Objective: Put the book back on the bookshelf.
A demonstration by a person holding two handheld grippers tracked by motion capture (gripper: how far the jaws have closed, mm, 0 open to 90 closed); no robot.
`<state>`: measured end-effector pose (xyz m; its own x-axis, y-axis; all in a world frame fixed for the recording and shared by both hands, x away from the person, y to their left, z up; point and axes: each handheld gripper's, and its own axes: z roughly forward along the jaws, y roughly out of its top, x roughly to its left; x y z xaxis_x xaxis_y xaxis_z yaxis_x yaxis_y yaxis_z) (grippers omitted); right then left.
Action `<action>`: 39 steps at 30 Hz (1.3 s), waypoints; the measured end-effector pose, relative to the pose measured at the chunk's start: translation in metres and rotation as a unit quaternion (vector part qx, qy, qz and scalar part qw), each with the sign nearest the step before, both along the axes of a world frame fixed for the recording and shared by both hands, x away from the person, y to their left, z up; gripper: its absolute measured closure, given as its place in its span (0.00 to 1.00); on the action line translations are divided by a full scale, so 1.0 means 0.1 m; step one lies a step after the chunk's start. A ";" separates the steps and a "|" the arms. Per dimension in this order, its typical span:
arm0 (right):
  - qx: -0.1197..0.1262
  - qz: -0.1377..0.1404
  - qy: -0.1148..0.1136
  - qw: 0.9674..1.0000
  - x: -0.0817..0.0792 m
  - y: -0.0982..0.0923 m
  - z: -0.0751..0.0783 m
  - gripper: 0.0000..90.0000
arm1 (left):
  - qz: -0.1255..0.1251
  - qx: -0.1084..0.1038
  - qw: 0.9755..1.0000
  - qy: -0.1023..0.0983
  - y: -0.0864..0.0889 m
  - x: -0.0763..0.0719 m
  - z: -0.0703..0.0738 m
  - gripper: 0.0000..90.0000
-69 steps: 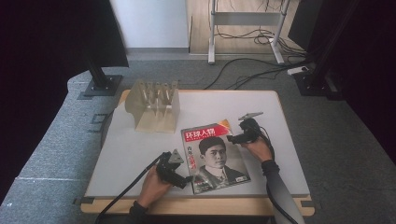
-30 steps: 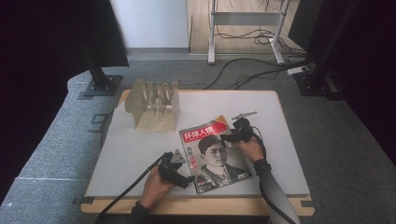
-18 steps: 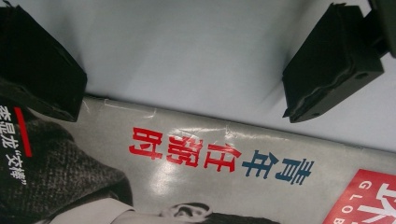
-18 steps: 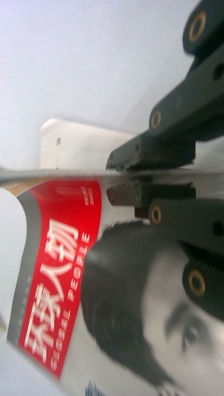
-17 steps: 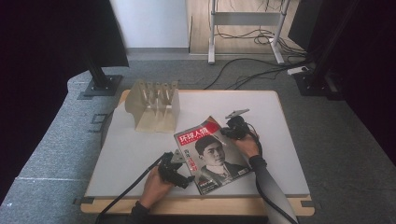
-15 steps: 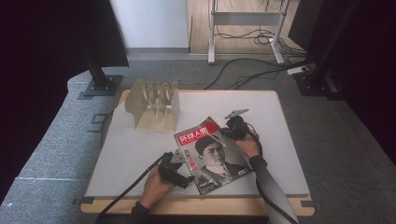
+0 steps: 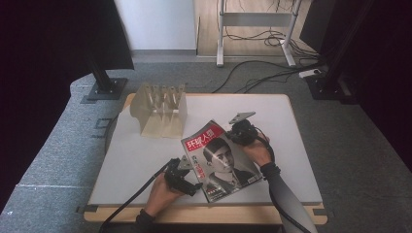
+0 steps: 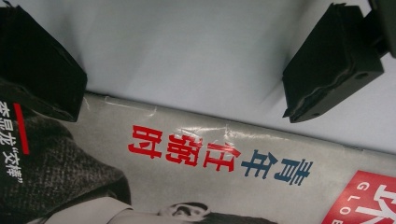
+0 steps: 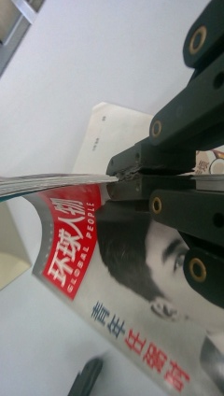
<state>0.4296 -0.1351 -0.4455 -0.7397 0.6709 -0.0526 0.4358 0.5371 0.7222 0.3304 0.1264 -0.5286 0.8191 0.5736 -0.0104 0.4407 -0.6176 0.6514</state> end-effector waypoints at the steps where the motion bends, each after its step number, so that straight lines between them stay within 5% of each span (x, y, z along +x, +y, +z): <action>1: -0.001 0.003 -0.003 1.000 -0.02 0.01 0.02 0.96 | -0.001 0.000 1.000 0.000 0.00 0.00 0.00 0.00; 10: -0.002 0.015 -0.014 1.000 -0.18 0.01 0.30 0.96 | -0.014 -0.008 1.000 0.013 0.05 0.04 0.03 0.00; 15: 0.009 0.018 -0.015 1.000 -0.24 -0.02 0.42 0.96 | -0.010 -0.055 0.998 0.027 0.08 0.11 0.06 0.00; 18: 0.015 0.020 -0.018 1.000 -0.28 -0.03 0.49 0.96 | -0.007 -0.065 0.997 0.031 0.10 0.18 0.08 0.01; 31: 0.032 0.028 -0.042 0.998 -0.43 -0.08 0.76 0.96 | -0.017 -0.055 0.997 0.042 -0.03 0.46 0.13 0.04; 39: 0.043 0.036 -0.048 0.997 -0.47 -0.10 0.85 0.96 | -0.032 -0.075 0.995 0.050 -0.14 0.59 0.15 0.08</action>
